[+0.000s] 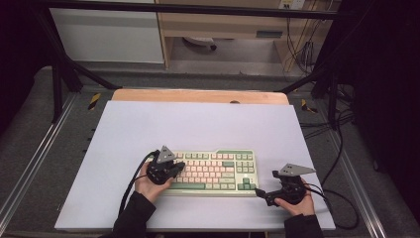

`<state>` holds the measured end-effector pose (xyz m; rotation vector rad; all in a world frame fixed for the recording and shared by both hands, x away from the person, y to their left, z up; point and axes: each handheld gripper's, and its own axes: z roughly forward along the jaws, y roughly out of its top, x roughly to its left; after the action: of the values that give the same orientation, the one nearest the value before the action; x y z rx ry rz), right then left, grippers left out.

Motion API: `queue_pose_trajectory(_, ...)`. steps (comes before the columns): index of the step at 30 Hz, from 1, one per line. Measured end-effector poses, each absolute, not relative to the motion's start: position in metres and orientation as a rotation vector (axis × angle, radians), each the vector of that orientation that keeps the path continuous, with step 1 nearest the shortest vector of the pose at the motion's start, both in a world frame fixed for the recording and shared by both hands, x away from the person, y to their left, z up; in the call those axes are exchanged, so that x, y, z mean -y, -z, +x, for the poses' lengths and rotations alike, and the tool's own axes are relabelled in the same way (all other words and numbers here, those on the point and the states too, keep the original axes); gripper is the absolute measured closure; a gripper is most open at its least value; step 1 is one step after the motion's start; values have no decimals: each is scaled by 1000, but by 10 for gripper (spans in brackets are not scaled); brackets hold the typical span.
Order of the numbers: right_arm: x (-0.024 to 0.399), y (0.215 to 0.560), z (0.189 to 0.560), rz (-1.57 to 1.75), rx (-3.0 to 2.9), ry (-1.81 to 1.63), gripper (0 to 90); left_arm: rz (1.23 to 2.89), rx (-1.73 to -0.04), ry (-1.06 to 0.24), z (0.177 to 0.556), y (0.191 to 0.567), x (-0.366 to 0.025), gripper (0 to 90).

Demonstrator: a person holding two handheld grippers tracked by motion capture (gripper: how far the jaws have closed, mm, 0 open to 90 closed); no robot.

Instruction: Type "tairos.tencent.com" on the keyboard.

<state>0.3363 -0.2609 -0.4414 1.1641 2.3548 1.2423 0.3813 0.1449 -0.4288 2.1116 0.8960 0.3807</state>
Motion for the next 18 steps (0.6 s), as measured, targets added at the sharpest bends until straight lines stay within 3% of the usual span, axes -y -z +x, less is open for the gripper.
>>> queue_pose_trajectory(18,261,442,336,1164,-2352,-1242,5,2085,-842,-368,371,416,-150,900)
